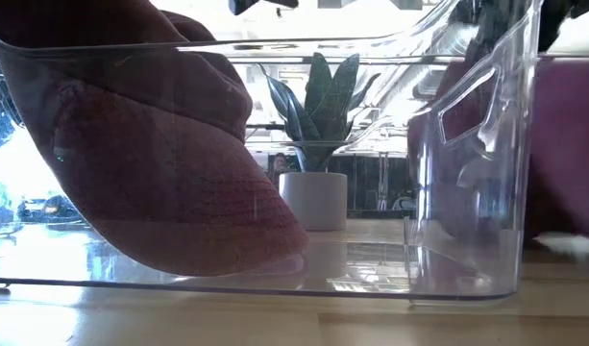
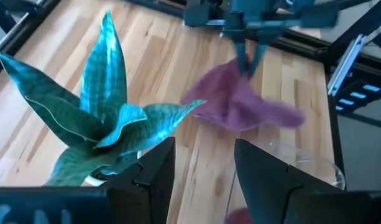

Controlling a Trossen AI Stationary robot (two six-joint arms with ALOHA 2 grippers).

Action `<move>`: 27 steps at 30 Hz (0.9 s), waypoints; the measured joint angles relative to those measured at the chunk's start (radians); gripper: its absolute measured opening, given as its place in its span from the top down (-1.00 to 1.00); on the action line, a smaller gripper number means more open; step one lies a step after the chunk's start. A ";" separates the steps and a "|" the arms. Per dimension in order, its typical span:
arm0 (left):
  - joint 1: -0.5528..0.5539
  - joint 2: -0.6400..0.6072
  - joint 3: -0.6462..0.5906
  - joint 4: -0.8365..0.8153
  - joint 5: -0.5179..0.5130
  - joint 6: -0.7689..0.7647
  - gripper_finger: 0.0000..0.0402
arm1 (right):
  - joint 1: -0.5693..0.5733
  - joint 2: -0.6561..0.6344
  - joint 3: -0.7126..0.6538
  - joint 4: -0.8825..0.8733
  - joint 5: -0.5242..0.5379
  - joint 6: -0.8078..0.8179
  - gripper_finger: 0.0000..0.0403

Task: Pick & Place hat
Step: Put the red cap into the right transparent bin

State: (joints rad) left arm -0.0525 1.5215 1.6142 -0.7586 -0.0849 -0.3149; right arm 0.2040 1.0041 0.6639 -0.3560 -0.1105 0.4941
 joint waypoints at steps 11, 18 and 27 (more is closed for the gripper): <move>0.000 -0.003 0.001 0.016 -0.010 -0.003 0.20 | -0.062 0.099 0.007 0.212 -0.182 0.066 -0.17; 0.000 -0.003 0.001 0.016 -0.001 -0.003 0.20 | -0.151 0.011 0.018 -0.128 -0.066 0.135 -0.30; 0.000 0.016 -0.002 0.027 0.010 -0.004 0.20 | -0.256 0.138 -0.161 0.014 -0.005 -0.002 -0.29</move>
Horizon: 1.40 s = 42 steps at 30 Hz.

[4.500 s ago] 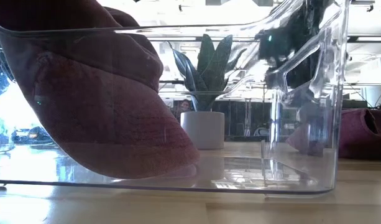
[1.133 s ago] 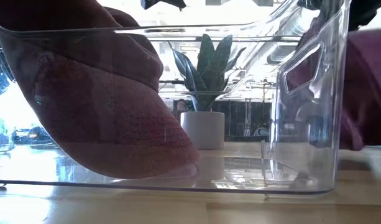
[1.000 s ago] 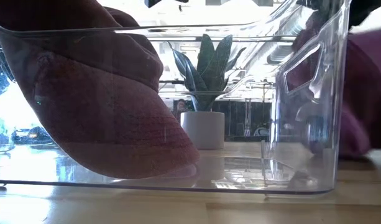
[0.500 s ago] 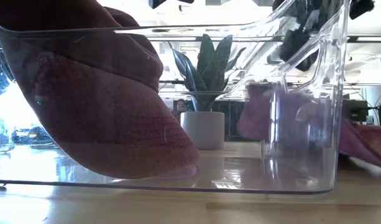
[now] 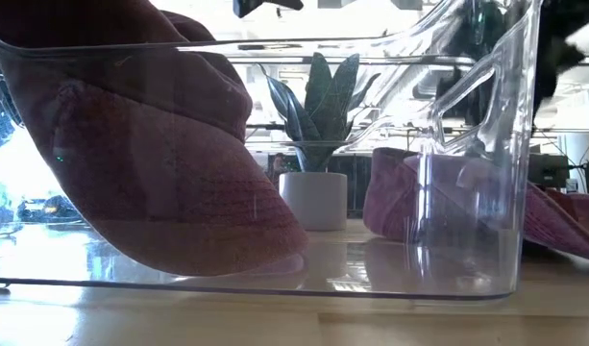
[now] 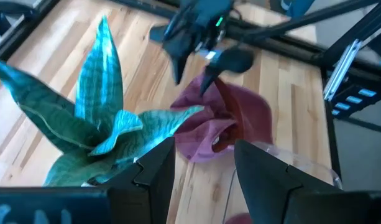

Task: Pick & Place hat
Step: Put the red cap into the right transparent bin

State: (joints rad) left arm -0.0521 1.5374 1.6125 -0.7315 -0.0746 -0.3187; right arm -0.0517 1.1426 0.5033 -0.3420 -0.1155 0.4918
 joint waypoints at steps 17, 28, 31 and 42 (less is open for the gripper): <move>-0.005 0.108 0.002 0.283 0.082 0.045 0.20 | 0.068 0.063 0.019 -0.097 -0.087 0.148 0.89; -0.020 0.301 0.095 0.506 -0.035 0.086 0.41 | 0.308 -0.318 0.066 -0.528 0.143 0.649 0.97; -0.020 0.397 0.178 0.470 -0.005 0.082 0.50 | 0.362 -0.388 0.066 -0.530 0.190 0.635 0.95; -0.012 0.725 0.452 0.538 0.089 -0.063 0.64 | 0.489 -0.463 0.066 -0.527 0.202 0.526 0.98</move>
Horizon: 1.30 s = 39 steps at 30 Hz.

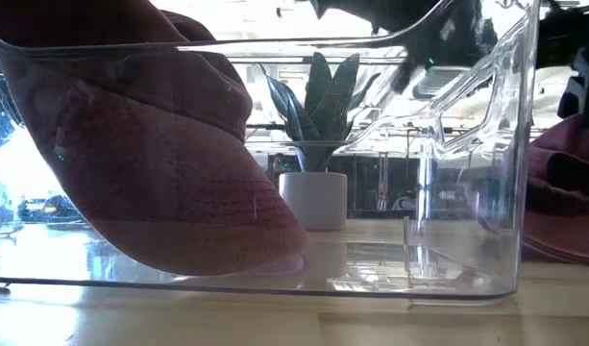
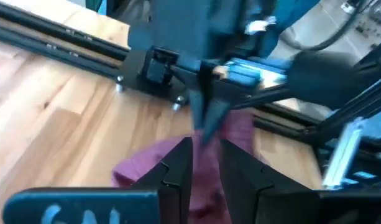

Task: Pick & Place hat
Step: Put the red cap into the right transparent bin

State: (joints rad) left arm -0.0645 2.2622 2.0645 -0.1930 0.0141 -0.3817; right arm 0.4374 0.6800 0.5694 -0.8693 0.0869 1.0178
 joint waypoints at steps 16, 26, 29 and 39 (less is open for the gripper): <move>0.006 0.101 0.067 -0.174 -0.041 0.074 -0.13 | 0.161 -0.003 0.000 0.012 0.056 0.013 0.96; -0.080 -0.080 0.250 -0.901 -0.253 0.000 0.16 | 0.168 -0.003 0.000 0.014 0.113 -0.004 0.95; -0.114 -0.098 0.201 -1.004 -0.333 -0.075 0.23 | 0.168 -0.003 0.000 0.015 0.143 -0.013 0.96; -0.150 -0.325 -0.189 -1.002 -0.383 -0.301 0.28 | 0.140 0.016 -0.089 0.003 0.226 -0.019 0.89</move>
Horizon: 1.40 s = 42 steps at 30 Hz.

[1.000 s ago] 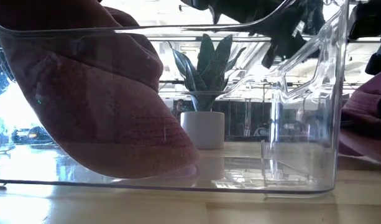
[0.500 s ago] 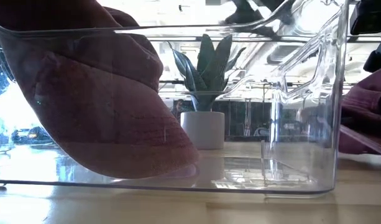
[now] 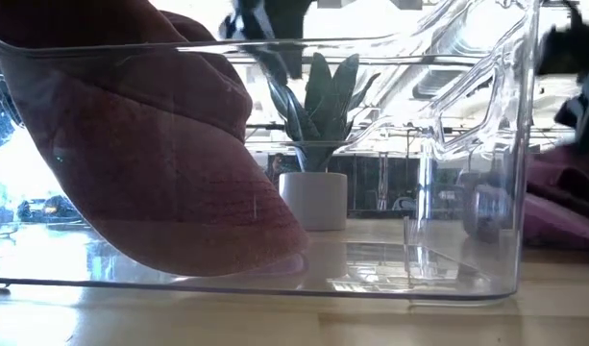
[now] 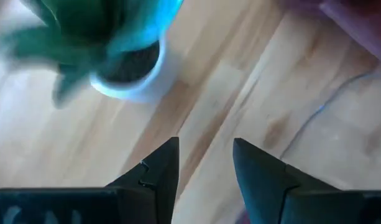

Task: Pick & Place hat
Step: Put the red cap into the right transparent bin, then adjust the plotted plants on the table

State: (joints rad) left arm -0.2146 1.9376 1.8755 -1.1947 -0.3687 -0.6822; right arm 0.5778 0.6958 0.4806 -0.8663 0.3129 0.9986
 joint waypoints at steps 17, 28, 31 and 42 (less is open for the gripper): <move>0.031 -0.361 -0.694 0.402 0.043 -0.138 0.28 | -0.208 -0.010 0.068 -0.062 -0.097 -0.111 -0.02; 0.096 -0.361 -0.933 0.744 0.106 -0.133 0.29 | -0.434 0.220 -0.033 0.733 -0.102 -0.604 -0.21; 0.137 -0.360 -0.978 0.834 0.121 -0.125 0.36 | -0.522 0.345 -0.037 0.892 -0.194 -0.680 -0.04; 0.236 -0.445 -0.984 0.731 0.181 0.042 0.92 | -0.590 0.745 -0.037 1.445 -0.363 -0.683 0.92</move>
State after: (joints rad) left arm 0.0212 1.4924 0.8912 -0.4636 -0.1882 -0.6398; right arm -0.0124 1.4409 0.4438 0.5784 -0.0498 0.3157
